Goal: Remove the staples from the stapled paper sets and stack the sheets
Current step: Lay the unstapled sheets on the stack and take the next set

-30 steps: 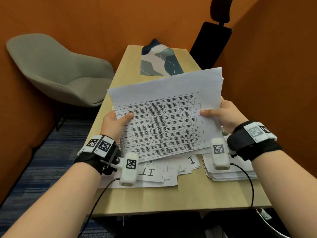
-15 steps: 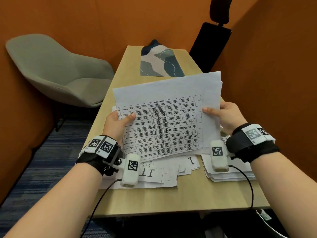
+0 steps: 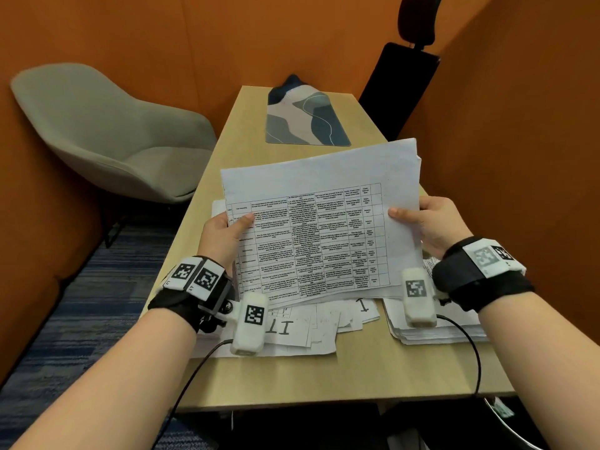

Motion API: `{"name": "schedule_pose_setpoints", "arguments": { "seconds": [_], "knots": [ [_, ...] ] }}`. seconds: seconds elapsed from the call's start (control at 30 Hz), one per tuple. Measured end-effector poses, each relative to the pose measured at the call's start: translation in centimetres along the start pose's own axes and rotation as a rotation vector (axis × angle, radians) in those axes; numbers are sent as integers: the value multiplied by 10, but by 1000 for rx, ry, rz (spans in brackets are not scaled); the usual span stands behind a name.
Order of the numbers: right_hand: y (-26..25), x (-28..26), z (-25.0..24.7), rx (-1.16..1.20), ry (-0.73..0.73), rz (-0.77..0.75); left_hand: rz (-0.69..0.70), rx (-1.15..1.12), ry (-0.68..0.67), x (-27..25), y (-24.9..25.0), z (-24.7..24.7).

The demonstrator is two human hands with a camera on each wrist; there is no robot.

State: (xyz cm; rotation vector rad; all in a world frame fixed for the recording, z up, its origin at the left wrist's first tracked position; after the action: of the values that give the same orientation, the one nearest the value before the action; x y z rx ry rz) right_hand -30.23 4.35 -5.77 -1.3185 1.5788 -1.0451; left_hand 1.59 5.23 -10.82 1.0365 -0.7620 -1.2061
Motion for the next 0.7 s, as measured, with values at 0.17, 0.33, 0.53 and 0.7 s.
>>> {"name": "schedule_pose_setpoints", "arguments": {
  "seconds": [0.17,0.33,0.53,0.7],
  "knots": [
    [-20,3,-8,-85,116,-122,57,-50,21,-2,13,3],
    [6,8,-6,-75,338,65,94,-283,52,-4,22,8],
    [16,1,78,403,-36,149,19,-345,167,0,4,6],
    [-12,2,76,472,-62,-33,66,-159,240,2,7,-8]
  ]
}}
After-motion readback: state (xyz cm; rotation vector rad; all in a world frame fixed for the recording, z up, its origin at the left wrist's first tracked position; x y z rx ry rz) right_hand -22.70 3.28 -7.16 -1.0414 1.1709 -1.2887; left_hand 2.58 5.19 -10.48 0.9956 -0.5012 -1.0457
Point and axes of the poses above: each hand's wrist, its own x-axis towards the middle knuckle, its own z-axis out of the palm, y = z × x, the point moved 8 cm from there along x, towards the middle knuckle, and after that the axes turned 12 degrees about -x, right-handed, at the moved point
